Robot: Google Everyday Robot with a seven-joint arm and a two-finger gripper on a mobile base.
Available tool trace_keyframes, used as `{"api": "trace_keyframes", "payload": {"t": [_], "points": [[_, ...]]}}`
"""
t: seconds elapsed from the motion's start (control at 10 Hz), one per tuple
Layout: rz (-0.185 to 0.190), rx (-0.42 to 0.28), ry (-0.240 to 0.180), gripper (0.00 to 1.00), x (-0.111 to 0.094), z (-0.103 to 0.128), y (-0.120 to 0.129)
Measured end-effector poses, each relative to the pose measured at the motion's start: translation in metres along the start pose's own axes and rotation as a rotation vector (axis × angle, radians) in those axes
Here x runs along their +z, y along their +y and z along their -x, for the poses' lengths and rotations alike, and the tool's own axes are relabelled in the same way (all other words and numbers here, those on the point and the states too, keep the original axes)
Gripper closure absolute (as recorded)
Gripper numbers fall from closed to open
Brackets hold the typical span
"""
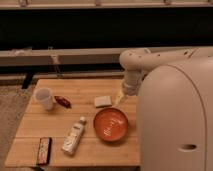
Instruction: Move the arm in a circular motion
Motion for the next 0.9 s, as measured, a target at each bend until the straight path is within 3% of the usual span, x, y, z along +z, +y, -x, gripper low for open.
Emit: {"api": "trace_keyframes", "payload": {"t": [0.5,0.7,0.9], "points": [[0.018,-0.034,-0.032,0.2,-0.013,0.047,-0.009],[0.009,-0.075,-0.08,0.2,-0.033,0.06,0.006],[0.001,-0.083,-0.082,0.2,-0.054,0.06,0.009]]}}
